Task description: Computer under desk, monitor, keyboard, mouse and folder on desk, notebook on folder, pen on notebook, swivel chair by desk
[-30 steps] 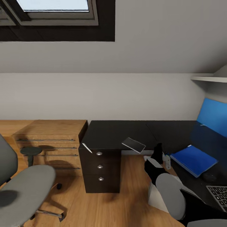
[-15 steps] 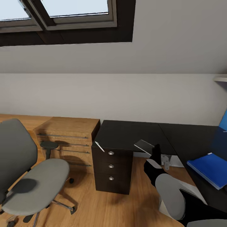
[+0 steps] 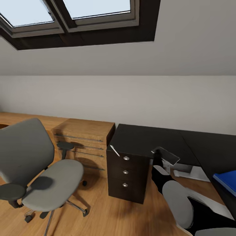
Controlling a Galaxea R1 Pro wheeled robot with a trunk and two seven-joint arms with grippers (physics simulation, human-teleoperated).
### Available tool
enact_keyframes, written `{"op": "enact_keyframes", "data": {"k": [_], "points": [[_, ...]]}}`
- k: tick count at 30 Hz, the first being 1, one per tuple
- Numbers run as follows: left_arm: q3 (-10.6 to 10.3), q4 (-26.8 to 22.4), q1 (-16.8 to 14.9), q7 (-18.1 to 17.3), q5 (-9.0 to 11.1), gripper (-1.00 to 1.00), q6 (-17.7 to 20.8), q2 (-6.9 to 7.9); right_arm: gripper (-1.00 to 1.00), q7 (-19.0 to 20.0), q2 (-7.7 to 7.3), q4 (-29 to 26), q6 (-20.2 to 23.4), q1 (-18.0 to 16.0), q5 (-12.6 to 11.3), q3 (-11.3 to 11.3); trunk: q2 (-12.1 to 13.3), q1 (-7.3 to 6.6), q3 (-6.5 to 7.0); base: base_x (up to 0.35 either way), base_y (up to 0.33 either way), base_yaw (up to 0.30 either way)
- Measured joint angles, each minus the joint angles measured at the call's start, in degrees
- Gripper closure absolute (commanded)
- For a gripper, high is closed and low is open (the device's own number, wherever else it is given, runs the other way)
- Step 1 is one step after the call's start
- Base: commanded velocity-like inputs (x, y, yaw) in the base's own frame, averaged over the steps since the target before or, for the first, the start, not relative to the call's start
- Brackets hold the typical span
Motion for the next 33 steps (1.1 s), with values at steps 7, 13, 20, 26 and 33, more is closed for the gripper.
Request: {"op": "enact_keyframes", "data": {"k": [7, 13, 20, 26, 33], "points": [[-0.01, 0.04, -0.01, 0.0, 0.05, -1.0, 0.04, 0.01, -1.0, 1.99, -0.12, -0.12, 1.06, 0.08, 0.09, -0.05, -2.81, 1.54, -1.26, 0.0, 0.0, 0.031], [0.31, 0.27, -0.11, 0.32, 0.39, -1.0, 0.33, -0.33, -1.0, 2.74, -0.71, -0.49, 1.2, 0.41, 0.25, -0.03, -4.82, 2.64, -2.16, 0.0, 0.0, 0.003], [1.05, 2.49, -0.12, -0.3, 0.61, -1.0, -1.69, -2.59, -1.0, 3.2, -0.55, 0.52, -0.73, 0.47, 0.3, 0.06, -4.82, 2.64, -2.16, 0.0, 0.0, 0.0], [1.02, 4.41, -0.12, -0.34, 0.66, -1.0, -1.92, -2.54, -1.0, 3.27, -2.5, 0.66, -0.79, 0.52, 0.24, 0.02, -4.82, 2.64, -2.16, 0.0, 0.0, 0.0], [1.02, 5.83, -0.12, -0.33, 0.66, -1.0, -1.95, -2.53, -1.0, 3.31, -2.97, 0.66, -0.78, 0.53, 0.22, 0.02, -4.82, 2.64, -2.15, 0.0, 0.0, 0.0]]}}
